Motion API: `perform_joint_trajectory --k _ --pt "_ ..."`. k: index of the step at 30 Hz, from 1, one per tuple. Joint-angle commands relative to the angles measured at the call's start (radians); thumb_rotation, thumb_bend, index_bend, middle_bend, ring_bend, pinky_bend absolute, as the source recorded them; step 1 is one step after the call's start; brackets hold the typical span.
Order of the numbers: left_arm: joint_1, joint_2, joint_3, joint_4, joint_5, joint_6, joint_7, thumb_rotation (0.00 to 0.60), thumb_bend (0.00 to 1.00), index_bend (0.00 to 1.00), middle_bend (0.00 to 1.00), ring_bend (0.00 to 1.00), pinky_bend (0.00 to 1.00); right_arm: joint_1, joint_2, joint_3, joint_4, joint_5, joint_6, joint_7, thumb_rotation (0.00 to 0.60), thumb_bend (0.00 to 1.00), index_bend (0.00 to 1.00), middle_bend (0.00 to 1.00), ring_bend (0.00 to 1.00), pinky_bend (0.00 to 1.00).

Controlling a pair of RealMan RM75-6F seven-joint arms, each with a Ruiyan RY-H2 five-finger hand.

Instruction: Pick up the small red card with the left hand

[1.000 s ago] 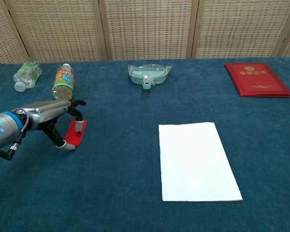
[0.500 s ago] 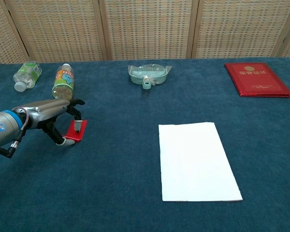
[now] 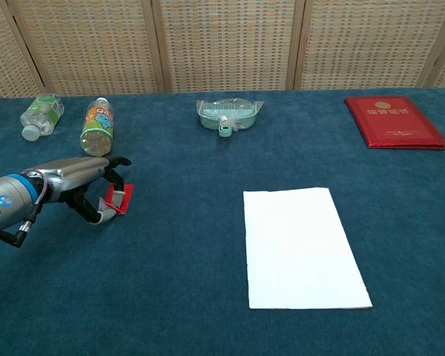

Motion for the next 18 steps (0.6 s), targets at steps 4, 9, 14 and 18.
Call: perform_joint_trajectory --k 4,9,14,18 --pt "-0.001 0.000 -0.001 0.001 -0.008 0.002 0.007 0.600 0.45 0.64 0.00 0.00 0.00 0.000 0.001 -0.001 0.000 -0.001 -0.001 0.004 0.600 0.00 0.00 0.00 0.00 0.00" --pt "-0.007 0.003 -0.014 0.009 -0.009 0.009 0.005 0.600 0.44 0.66 0.00 0.00 0.00 0.001 0.001 -0.001 0.000 -0.001 -0.001 0.006 0.600 0.00 0.00 0.00 0.00 0.00" --pt "-0.037 0.007 -0.057 0.039 -0.003 0.013 -0.004 0.600 0.44 0.67 0.00 0.00 0.00 0.000 0.002 0.003 -0.006 -0.001 0.005 0.004 0.600 0.00 0.00 0.00 0.00 0.00" --pt "-0.072 0.006 -0.098 0.081 0.012 0.013 -0.023 0.600 0.44 0.67 0.00 0.00 0.00 0.004 0.002 0.006 -0.007 0.002 0.000 -0.001 0.600 0.00 0.00 0.00 0.00 0.00"
